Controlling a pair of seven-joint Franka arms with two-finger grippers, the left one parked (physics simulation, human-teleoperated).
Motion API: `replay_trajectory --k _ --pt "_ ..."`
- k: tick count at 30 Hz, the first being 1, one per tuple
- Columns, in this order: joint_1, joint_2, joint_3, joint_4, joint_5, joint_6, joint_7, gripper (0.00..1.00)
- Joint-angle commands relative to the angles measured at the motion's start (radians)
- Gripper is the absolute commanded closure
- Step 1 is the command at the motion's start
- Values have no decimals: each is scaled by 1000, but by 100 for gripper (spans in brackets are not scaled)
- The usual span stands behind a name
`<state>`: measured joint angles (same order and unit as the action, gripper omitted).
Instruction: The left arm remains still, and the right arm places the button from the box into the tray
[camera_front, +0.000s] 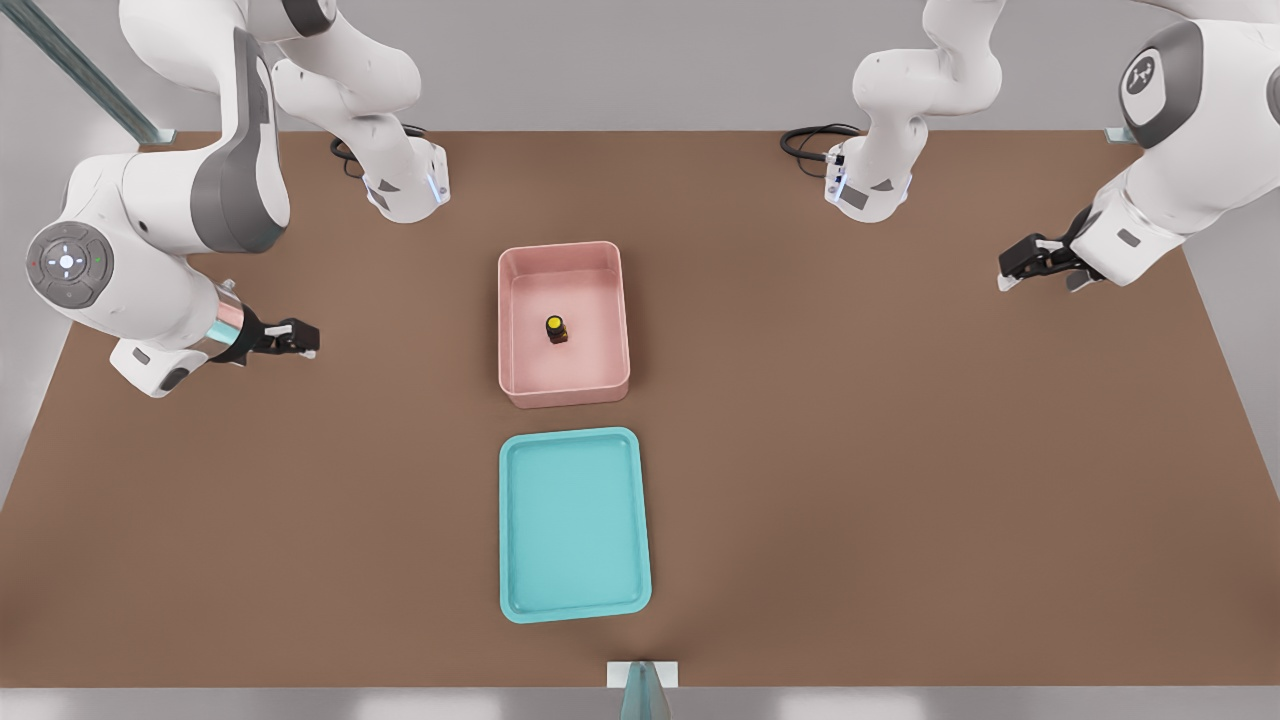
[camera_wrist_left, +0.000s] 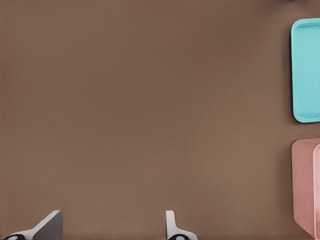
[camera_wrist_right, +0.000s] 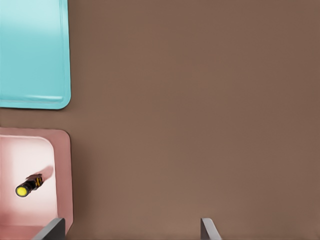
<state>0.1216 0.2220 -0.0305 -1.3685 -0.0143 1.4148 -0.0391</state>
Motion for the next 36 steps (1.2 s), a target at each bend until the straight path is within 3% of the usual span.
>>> replay_trajectory --k 1,2,3,4,7,9,17,26,36 --pt "0 -1 0 0 0 -5 -21 0" --pt "15 3 4 2 0 -10 -21 0" --pt "32 22 101 5 -7 -10 1 0" --pt "153 59 141 11 -33 -5 198 0" --pt "441 168 144 28 -10 137 496 0" --pt "512 214 144 12 -12 245 605 0" --pt "486 66 167 -592 -53 851 794 0" --pt "500 82 199 -822 -139 1081 872 0" --pt "489 137 199 -900 -194 1181 871 0"
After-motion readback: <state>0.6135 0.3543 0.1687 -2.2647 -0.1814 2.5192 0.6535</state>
